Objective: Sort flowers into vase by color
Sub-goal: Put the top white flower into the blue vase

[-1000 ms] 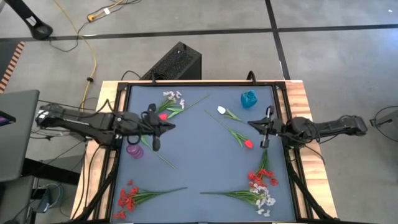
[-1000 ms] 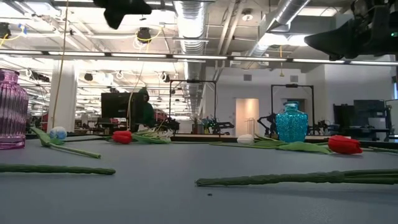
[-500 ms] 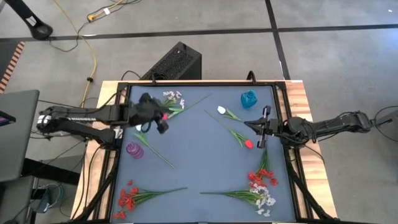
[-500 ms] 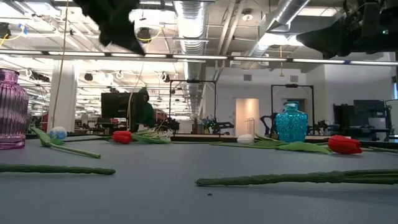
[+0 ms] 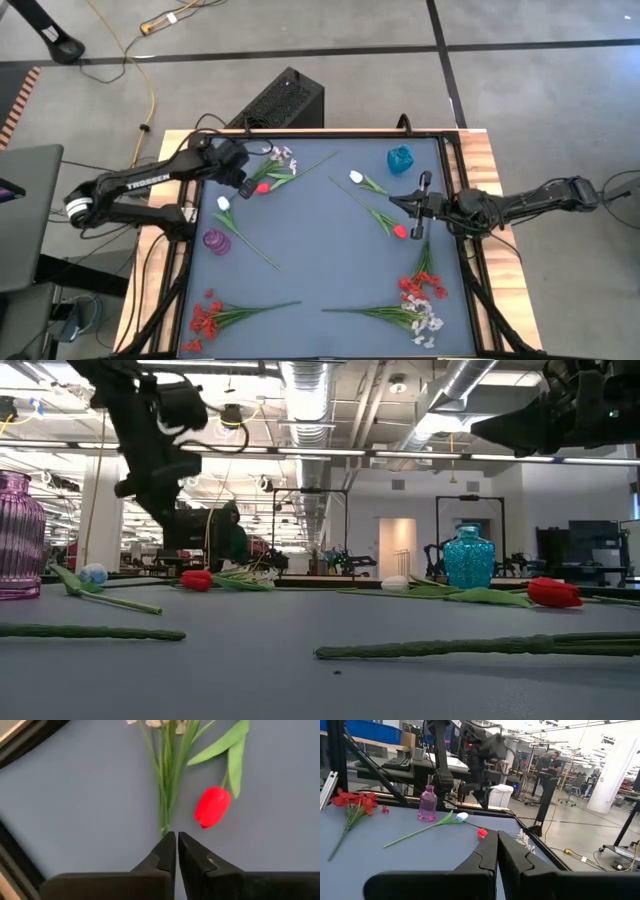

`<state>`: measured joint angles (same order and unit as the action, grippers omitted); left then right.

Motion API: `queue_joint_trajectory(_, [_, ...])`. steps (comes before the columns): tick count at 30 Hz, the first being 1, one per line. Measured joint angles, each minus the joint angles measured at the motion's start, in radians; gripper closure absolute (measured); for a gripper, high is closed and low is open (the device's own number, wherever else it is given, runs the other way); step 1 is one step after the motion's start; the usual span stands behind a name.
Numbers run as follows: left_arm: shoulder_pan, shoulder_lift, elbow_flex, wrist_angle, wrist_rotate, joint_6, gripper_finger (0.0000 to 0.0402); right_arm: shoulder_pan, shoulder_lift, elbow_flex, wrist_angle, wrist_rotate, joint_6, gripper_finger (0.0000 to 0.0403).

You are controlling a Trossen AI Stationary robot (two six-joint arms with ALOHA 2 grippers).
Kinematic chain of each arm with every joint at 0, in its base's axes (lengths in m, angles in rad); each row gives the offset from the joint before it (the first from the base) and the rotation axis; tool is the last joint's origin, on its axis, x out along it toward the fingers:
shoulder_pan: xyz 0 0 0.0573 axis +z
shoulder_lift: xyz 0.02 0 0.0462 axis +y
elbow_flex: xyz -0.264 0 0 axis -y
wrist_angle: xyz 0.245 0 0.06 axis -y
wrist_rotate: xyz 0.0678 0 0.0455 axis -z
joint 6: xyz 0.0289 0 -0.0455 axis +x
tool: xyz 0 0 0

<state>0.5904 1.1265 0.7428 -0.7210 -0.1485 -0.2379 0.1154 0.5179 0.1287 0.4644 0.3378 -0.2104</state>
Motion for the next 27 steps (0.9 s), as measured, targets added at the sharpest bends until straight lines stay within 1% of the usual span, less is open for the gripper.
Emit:
queue_joint_trajectory(4, [0.005, 0.026, -0.008, 0.01, 0.032, 0.057, 0.0351, 0.0, 0.0, 0.0, 0.0, 0.0, -0.005, 0.0365])
queue_joint_trajectory(7, [0.006, 0.06, -0.008, 0.013, 0.024, 0.097, 0.0318, 0.0, 0.0, 0.0, 0.0, 0.001, -0.008, 0.0365])
queue_joint_trajectory(11, [0.006, 0.137, -0.008, 0.019, 0.009, 0.099, 0.028, 0.0, 0.0, 0.0, 0.0, 0.001, -0.008, 0.0365])
queue_joint_trajectory(14, [0.006, 0.213, -0.008, 0.027, 0.012, 0.107, 0.0261, 0.0, 0.0, 0.0, 0.0, 0.001, -0.008, 0.0365])
queue_joint_trajectory(20, [0.006, 0.341, -0.008, 0.01, 0.009, 0.164, 0.025, 0.0, 0.0, 0.0, 0.0, 0.002, -0.008, 0.0365])
queue_joint_trajectory(23, [0.006, 0.373, -0.008, 0.024, -0.012, 0.165, 0.025, 0.0, 0.0, 0.0, -0.001, 0.002, -0.008, 0.0365])
queue_joint_trajectory(27, [0.006, 0.388, -0.005, 0.028, -0.015, 0.173, 0.025, 0.0, 0.0, 0.0, -0.008, 0.002, -0.011, 0.0365])
